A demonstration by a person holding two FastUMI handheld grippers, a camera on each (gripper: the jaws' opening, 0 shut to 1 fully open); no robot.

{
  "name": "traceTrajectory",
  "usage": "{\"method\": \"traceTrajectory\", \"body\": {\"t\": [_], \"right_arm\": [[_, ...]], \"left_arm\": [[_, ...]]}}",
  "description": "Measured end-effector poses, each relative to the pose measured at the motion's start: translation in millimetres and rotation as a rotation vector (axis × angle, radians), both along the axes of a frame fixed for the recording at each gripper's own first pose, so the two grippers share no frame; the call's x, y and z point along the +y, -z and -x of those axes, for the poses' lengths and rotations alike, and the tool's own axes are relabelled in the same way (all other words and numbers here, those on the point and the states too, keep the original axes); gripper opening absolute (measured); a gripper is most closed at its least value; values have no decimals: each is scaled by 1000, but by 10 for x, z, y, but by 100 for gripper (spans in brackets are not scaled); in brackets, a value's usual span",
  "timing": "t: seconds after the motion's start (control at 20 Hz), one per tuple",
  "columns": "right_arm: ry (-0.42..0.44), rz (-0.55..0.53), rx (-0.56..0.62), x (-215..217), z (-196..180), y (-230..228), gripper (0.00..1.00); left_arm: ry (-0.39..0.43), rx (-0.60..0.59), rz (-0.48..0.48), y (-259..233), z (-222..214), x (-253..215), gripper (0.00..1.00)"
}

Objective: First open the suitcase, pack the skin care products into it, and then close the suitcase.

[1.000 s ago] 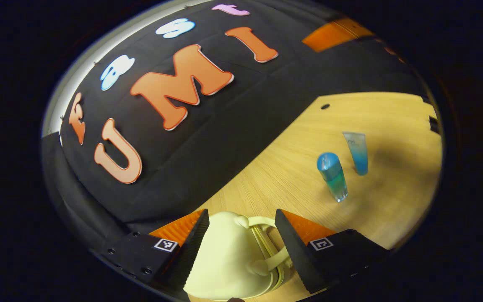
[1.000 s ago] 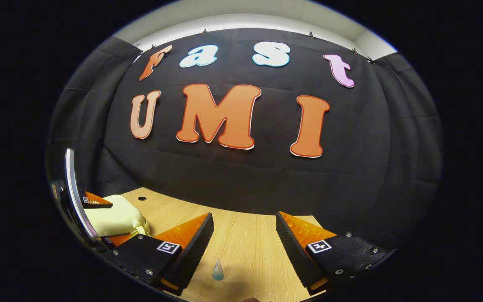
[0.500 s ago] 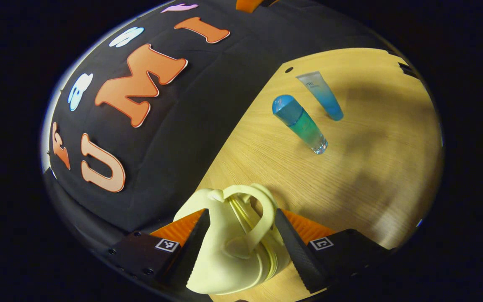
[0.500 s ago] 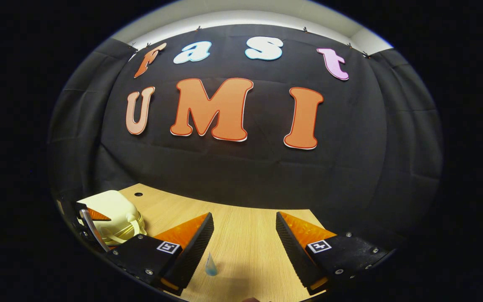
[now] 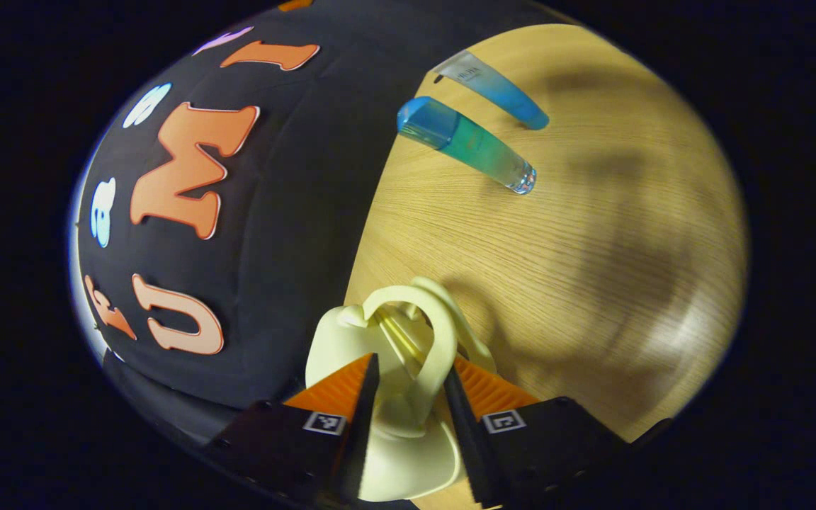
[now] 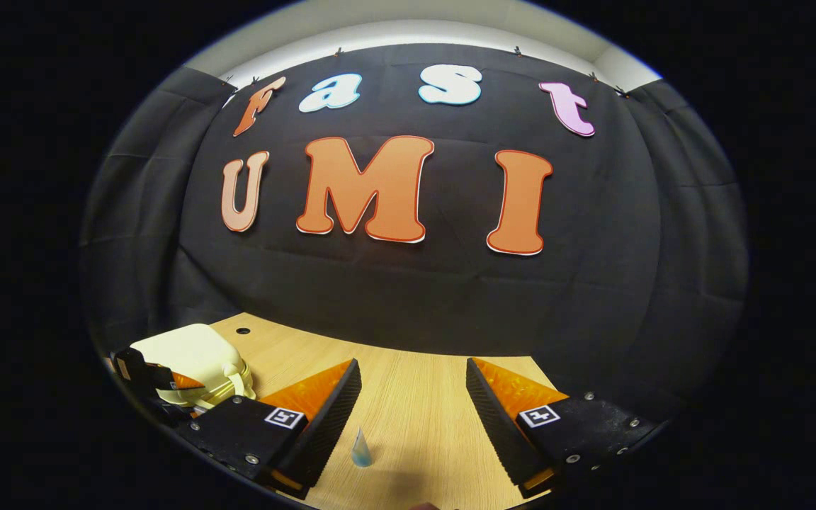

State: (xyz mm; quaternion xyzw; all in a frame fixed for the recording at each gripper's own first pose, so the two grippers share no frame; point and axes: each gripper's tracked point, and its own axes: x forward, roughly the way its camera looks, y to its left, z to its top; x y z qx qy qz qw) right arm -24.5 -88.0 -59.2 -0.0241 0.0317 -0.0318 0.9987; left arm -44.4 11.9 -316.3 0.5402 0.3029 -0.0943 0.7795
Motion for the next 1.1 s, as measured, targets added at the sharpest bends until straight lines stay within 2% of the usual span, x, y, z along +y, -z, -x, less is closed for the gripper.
{"method": "traceTrajectory", "body": {"t": [0.05,0.2,0.3,0.55,0.85,1.1], "right_arm": [[-1,2,-2,-18,9,-8,95],[5,5,-12,-93,31,-46,94],[6,4,-9,-118,34,-36,94],[-3,-6,-9,-116,37,-62,95],[-39,27,2,68,44,-54,94],[-68,44,-2,269,59,-113,94]], "left_arm": [[0,5,-23,36,0,-9,43],[1,-15,-23,-59,-1,11,9],[-32,-5,62,-83,17,-9,6],[-101,-75,189,-395,-36,106,6],[-244,-168,366,-945,-132,474,6],[-326,-256,509,-1298,-170,810,5]]}}
